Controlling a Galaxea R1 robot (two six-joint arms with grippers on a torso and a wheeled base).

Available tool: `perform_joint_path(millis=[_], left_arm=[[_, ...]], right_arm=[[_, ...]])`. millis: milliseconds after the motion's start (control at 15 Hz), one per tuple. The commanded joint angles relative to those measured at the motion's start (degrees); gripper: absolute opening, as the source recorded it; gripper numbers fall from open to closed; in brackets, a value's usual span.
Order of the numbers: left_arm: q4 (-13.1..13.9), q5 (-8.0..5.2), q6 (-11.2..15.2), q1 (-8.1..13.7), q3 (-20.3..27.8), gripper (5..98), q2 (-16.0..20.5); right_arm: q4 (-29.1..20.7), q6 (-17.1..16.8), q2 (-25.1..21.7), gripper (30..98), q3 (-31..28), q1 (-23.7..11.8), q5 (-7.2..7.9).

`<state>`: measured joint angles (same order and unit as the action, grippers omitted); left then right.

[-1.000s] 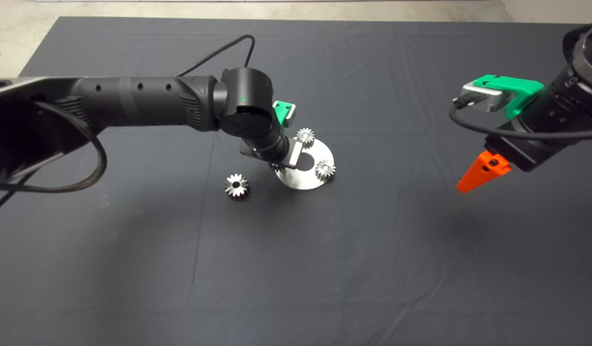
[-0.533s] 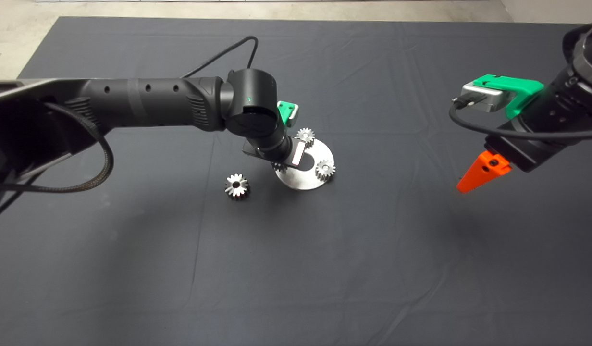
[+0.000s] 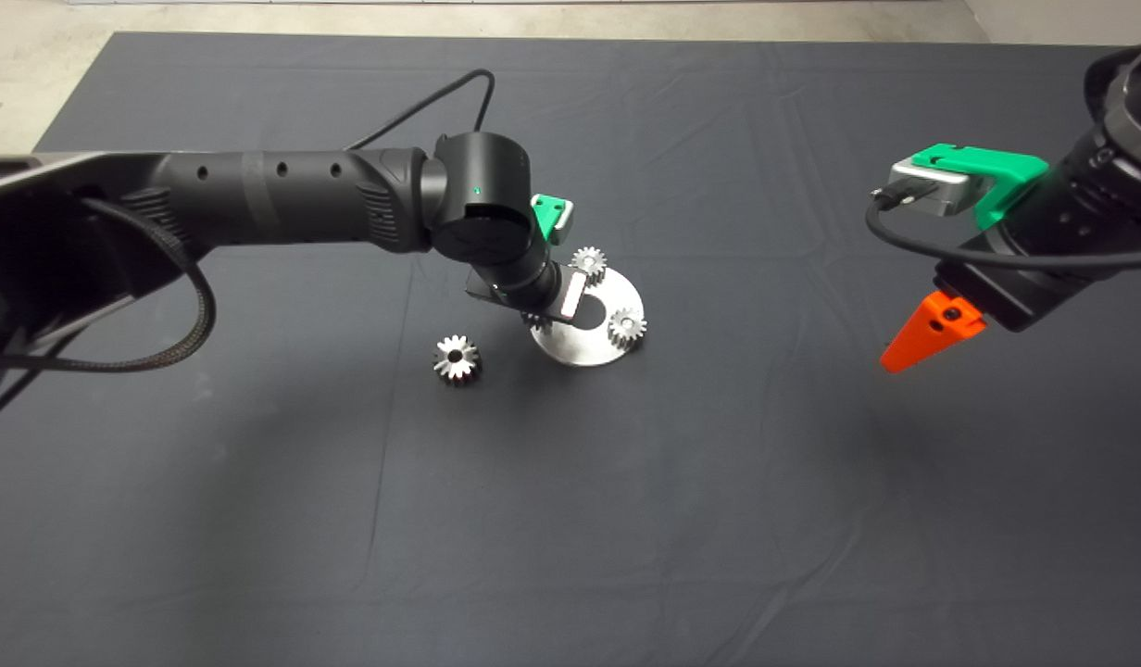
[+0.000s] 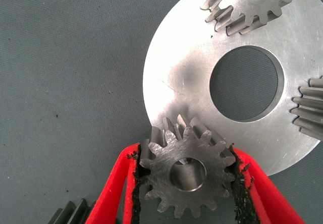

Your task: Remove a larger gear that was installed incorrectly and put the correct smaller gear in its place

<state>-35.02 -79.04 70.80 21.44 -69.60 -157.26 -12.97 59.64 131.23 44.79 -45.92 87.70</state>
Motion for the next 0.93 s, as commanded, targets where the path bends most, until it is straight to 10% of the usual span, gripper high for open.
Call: perform_joint_path(millis=[0, 867], left_arm=[[-0.6, -0.50, -0.7, 0.8, 0.7, 35.4, 0.5], [-0.6, -0.41, -0.8, -0.1, 0.6, 35.4, 0.0]], right_arm=[[-2.0, 0.2, -0.2, 97.7, -0.2, -1.5, 6.61], [-2.0, 0.2, -0.2, 97.7, -0.2, -1.6, 6.61]])
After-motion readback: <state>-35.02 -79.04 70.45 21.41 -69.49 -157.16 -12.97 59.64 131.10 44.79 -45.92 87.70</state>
